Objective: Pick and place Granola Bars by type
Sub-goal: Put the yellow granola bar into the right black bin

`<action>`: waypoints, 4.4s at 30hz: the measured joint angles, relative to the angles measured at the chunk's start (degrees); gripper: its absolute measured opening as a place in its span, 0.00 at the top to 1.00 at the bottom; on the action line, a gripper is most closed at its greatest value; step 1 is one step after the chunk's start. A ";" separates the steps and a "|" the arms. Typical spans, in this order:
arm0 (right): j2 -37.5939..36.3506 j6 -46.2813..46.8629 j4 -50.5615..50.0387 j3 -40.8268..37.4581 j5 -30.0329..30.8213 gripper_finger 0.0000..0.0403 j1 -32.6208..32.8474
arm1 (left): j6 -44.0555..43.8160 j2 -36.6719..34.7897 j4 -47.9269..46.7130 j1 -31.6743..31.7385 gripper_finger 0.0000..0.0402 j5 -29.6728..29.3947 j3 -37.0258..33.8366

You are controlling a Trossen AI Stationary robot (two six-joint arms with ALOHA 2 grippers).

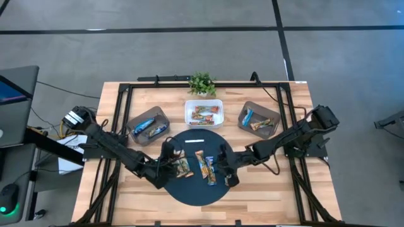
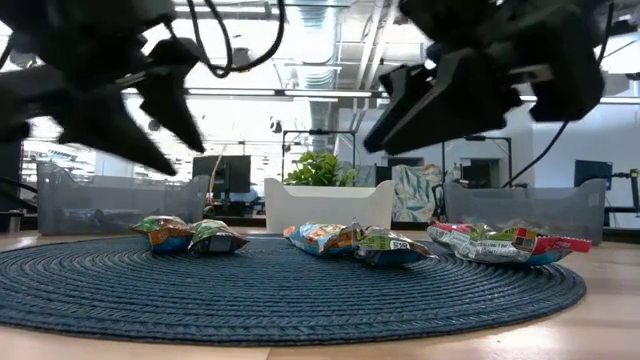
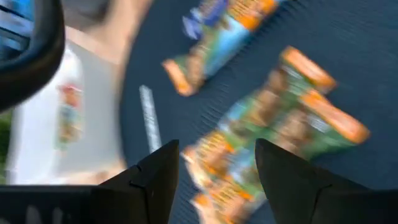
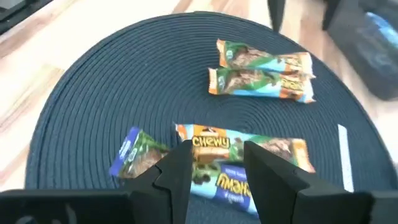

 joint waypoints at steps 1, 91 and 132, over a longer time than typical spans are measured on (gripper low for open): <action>0.79 -0.07 0.23 0.51 -0.61 0.66 -0.46 | -1.32 0.00 -0.62 -0.30 0.49 1.53 -0.24; 10.24 21.47 -19.48 5.87 -8.67 0.66 -12.71 | 28.49 7.57 50.06 22.96 0.85 32.15 -7.56; 6.17 1.25 -11.52 5.66 -2.40 0.66 -7.01 | 10.85 8.98 22.38 23.02 0.73 38.98 -6.21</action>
